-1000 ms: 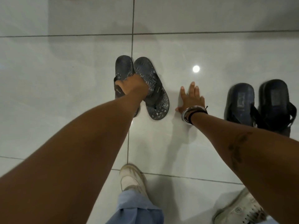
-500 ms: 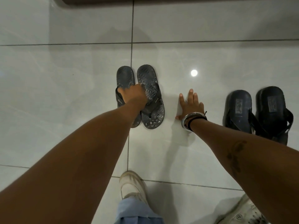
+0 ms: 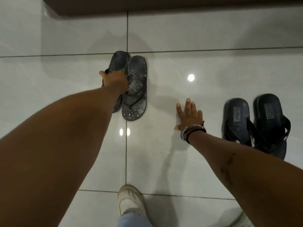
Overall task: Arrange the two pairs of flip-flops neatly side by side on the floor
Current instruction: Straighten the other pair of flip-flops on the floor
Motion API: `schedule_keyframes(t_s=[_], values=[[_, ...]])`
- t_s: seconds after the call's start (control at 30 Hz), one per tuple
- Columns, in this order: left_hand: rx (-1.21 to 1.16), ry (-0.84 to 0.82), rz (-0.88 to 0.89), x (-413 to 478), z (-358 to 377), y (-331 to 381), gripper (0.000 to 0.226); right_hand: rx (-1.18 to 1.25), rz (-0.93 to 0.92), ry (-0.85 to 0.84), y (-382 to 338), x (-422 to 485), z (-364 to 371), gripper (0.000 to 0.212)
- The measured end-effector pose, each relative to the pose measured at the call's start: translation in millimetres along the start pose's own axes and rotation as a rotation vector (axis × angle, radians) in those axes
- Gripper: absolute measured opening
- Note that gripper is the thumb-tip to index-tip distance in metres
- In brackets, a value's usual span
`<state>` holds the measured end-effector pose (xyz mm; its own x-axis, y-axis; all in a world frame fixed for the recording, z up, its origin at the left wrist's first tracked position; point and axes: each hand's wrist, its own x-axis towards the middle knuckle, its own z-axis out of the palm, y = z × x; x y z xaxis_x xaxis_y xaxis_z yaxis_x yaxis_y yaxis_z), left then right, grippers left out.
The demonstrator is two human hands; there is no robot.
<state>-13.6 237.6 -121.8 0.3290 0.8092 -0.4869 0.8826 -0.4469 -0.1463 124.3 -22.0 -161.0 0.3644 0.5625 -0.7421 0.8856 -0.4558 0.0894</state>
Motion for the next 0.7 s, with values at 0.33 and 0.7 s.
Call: schedule_keyframes(t_s=[0.33,0.7], values=[[-0.005,-0.017,-0.028,6.4,4.7,4.9,0.047,0.015,-0.011,-0.009,-1.2,2.4,1.1,0.104],[0.024,-0.007,-0.023,5.3,6.0,8.6,0.039,-0.013,-0.016,0.018,-0.6,5.3,5.9,0.106]])
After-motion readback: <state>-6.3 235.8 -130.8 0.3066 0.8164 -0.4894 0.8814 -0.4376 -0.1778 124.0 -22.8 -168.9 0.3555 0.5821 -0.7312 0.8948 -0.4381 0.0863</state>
